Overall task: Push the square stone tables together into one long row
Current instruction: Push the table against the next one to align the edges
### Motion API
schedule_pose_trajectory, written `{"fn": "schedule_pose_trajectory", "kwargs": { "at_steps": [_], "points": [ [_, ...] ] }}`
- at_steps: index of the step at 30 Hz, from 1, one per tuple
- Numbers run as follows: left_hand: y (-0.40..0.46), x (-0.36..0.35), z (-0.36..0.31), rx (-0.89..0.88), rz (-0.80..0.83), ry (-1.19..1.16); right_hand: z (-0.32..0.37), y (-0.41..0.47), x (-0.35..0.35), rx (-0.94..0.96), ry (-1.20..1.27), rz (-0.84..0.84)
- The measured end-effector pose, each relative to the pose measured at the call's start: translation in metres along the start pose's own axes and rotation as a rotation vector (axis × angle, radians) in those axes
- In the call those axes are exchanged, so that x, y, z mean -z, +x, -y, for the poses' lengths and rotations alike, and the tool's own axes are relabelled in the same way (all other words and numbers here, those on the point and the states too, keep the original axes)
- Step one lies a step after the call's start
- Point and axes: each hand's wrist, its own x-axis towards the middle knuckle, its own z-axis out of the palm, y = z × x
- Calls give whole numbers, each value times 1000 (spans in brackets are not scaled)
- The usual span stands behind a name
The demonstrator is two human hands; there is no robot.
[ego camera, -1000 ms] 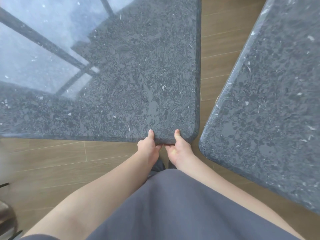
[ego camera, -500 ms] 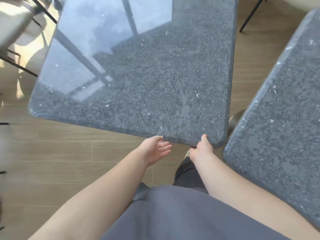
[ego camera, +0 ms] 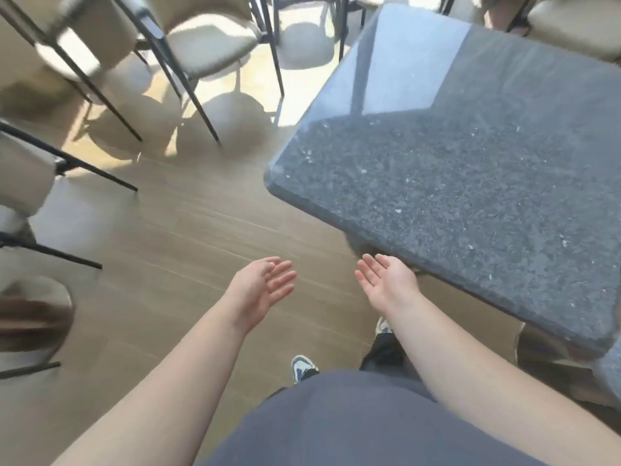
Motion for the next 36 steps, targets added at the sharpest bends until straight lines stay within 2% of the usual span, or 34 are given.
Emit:
{"fn": "schedule_pose_trajectory", "kwargs": {
  "at_steps": [3, 7, 17, 22, 26, 30, 36],
  "points": [
    [-8, 44, -58, -139, -42, -51, 1, -23, -66, 50, -39, 147],
    [-17, 72, -140, -328, -18, -80, 19, -52, -151, 134, -67, 329],
    [-15, 24, -380, -787, 162, 35, 115, -92, -352, 460, -126, 776],
    [-2, 7, -472, -919, 252, 21, 166, -100, -447, 653, -188, 866],
    [15, 7, -529, -1092, 233, 43, 191, -109, -517, 852, -232, 932],
    [32, 13, -592, -1302, 196, 166, 202, -118, -588, 1019, -256, 993],
    [76, 44, -715, -1495, 236, 181, 187, -113, -711, 1257, -268, 991]
  ]
}}
